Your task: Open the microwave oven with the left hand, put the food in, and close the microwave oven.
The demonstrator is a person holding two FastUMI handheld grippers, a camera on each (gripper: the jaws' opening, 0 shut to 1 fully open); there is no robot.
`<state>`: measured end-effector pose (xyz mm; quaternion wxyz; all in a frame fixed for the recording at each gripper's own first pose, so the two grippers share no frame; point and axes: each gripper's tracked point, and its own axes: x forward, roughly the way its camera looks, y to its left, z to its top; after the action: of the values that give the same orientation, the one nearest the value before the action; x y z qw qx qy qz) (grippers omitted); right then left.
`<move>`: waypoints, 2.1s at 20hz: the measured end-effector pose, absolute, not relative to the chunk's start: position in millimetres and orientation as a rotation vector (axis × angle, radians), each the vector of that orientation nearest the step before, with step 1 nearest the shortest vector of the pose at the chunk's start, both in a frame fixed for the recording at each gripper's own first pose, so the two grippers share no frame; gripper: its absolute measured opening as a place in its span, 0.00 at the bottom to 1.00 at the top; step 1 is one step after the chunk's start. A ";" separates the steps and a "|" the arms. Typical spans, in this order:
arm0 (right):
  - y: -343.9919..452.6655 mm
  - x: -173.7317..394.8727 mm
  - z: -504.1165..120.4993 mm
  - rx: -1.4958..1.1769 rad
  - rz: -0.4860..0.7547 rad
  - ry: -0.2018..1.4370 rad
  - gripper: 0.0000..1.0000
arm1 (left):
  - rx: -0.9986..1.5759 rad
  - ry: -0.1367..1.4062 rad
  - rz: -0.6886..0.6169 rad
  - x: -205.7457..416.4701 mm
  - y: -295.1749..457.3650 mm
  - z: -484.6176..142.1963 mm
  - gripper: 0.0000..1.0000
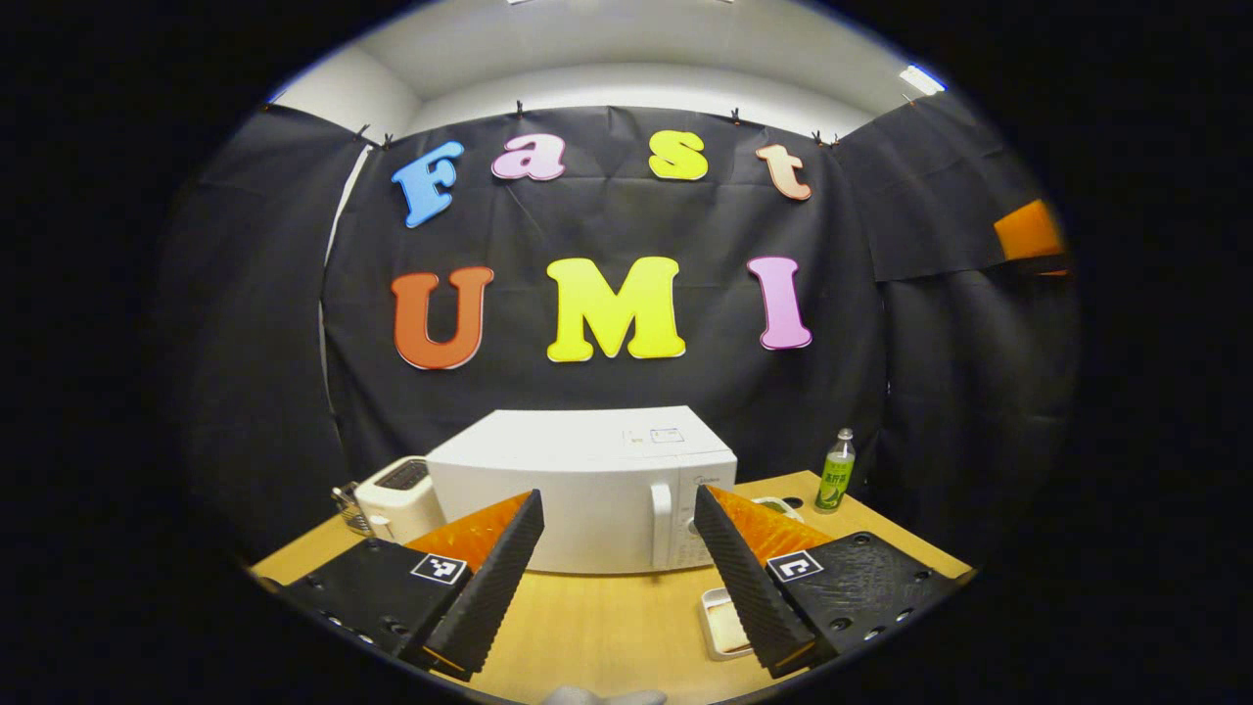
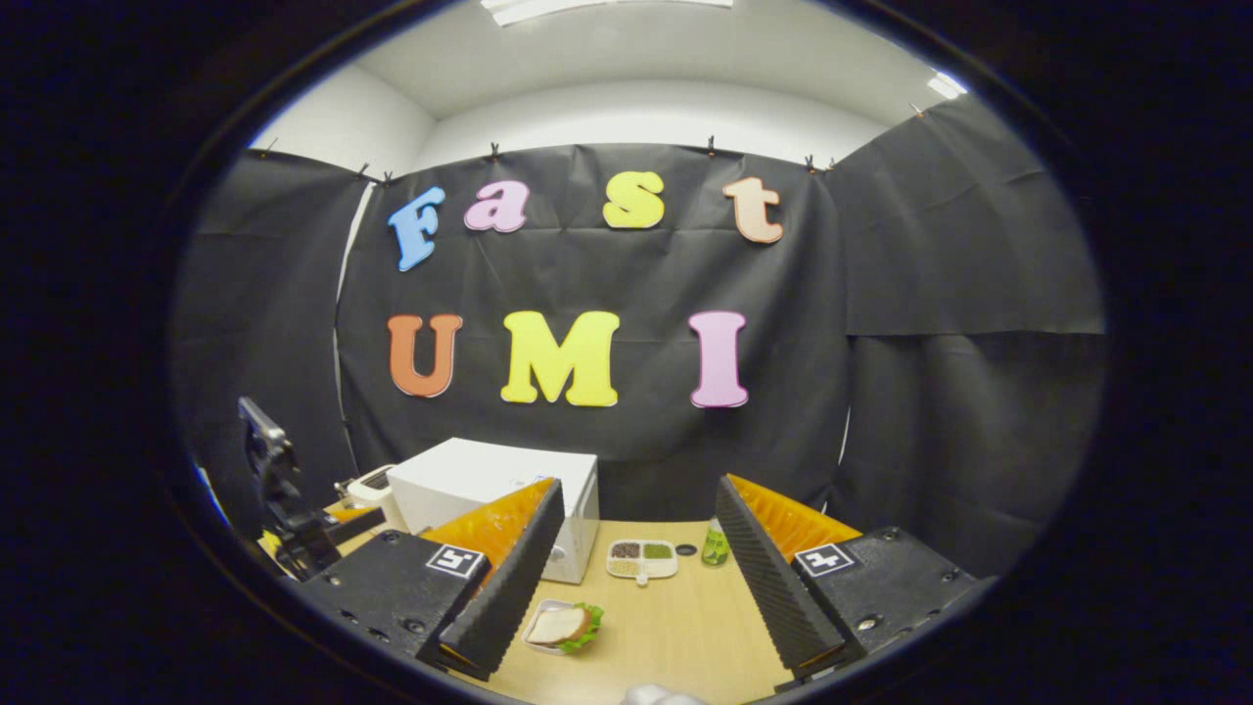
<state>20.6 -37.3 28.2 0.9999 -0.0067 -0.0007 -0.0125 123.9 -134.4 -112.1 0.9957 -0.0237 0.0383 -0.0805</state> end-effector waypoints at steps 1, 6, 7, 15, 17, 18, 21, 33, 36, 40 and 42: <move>-42.2 21.3 30.1 -0.015 -0.034 -0.003 0.92 | -0.068 0.110 -0.162 139.4 -146.3 -127.8 0.95; -56.5 28.8 21.2 -0.036 -0.044 0.033 1.00 | -0.021 0.103 -0.148 209.2 -175.7 -171.2 0.96; -62.3 30.3 19.2 -0.041 -0.054 0.041 0.92 | -0.028 0.119 -0.149 222.0 -179.6 -182.7 0.96; -80.6 39.4 8.3 -0.081 -0.089 0.078 0.92 | -0.028 0.156 -0.147 286.7 -189.3 -233.7 0.50; -81.4 42.0 6.2 -0.076 -0.090 0.084 1.00 | -0.022 0.142 -0.148 282.9 -183.8 -231.6 0.27; -80.4 42.4 6.1 -0.074 -0.088 0.087 1.00 | -0.017 0.146 -0.155 285.6 -185.4 -234.8 0.24; -77.8 45.8 7.0 -0.076 -0.078 0.081 0.92 | -0.057 0.151 -0.187 284.8 -187.0 -236.6 0.01; -48.7 55.1 12.7 -0.099 0.020 0.047 1.00 | -0.040 0.165 -0.249 208.8 -157.8 -236.8 0.03; -33.4 54.5 11.8 -0.120 0.060 0.031 0.92 | -0.040 0.200 -0.232 167.7 -128.9 -240.3 0.09; -7.4 50.9 -1.0 -0.097 0.125 0.039 1.00 | 0.003 0.204 -0.149 130.6 -80.7 -236.1 0.22; 7.6 48.5 -8.3 -0.075 0.162 0.058 1.00 | 0.026 0.202 -0.117 116.1 -59.3 -231.4 0.55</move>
<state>48.5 7.6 -8.3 0.9956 -0.0377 0.0292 0.0808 116.1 -59.3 -231.4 0.9931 0.0128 0.1006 -0.0583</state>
